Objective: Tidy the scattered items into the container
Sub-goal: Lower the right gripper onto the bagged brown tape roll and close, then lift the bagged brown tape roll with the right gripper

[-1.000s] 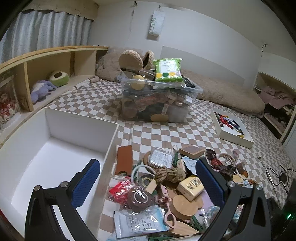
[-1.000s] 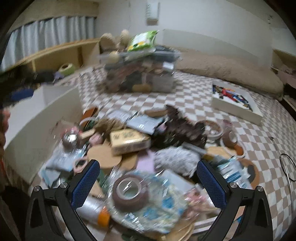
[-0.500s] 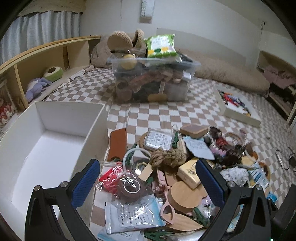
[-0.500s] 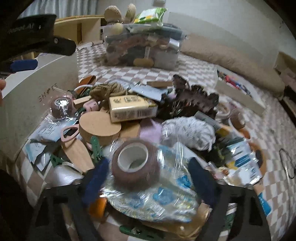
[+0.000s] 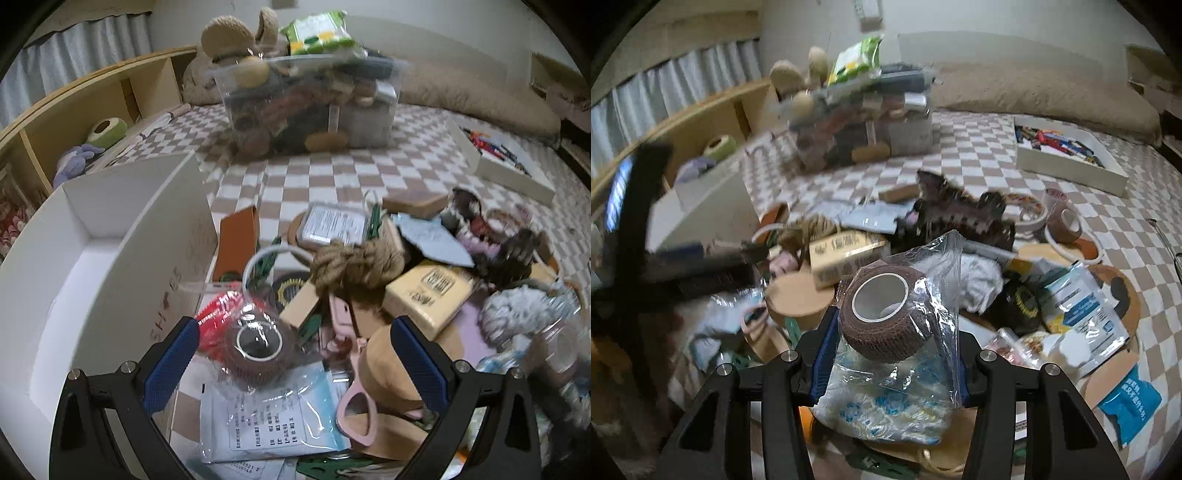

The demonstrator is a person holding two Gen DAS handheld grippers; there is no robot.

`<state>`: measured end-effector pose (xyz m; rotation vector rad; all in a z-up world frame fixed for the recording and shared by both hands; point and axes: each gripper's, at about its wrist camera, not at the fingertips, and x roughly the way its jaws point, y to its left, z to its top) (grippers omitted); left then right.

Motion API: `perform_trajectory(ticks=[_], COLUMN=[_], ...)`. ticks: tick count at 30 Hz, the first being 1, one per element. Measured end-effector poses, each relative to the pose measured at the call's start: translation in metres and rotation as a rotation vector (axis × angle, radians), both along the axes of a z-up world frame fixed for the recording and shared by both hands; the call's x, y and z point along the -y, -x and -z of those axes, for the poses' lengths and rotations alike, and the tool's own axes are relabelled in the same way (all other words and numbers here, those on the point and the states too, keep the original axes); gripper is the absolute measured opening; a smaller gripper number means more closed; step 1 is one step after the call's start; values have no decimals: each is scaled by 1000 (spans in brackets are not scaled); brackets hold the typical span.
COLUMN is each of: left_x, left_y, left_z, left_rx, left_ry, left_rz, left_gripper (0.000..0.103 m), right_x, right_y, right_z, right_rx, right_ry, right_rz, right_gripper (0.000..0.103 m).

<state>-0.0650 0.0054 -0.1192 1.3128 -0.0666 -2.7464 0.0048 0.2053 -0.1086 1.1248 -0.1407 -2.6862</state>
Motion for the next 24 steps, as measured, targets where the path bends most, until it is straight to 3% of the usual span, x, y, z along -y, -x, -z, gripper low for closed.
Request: perform_trajectory(ticks=[9,13,18,24], left_x=[4,17,39,37], left_y=[6,7,8,8], left_z=[23,28,44,46], left_rx=[50,55,128,134], left_ry=[8,-73,-257,-248], left_rz=[-68,-157,-229,-246], left_gripper=[103,103,103,102], right_x=[-17,-19,-22,-21], right_y=[2,-1,-3,-4], right_z=[-9,-13,-16,-19], right_rx=[-25,-46,-61,-70], right_ry=[69,80,96,96], right_rz=[47,53,55,43], right_gripper=[52,52,52,52])
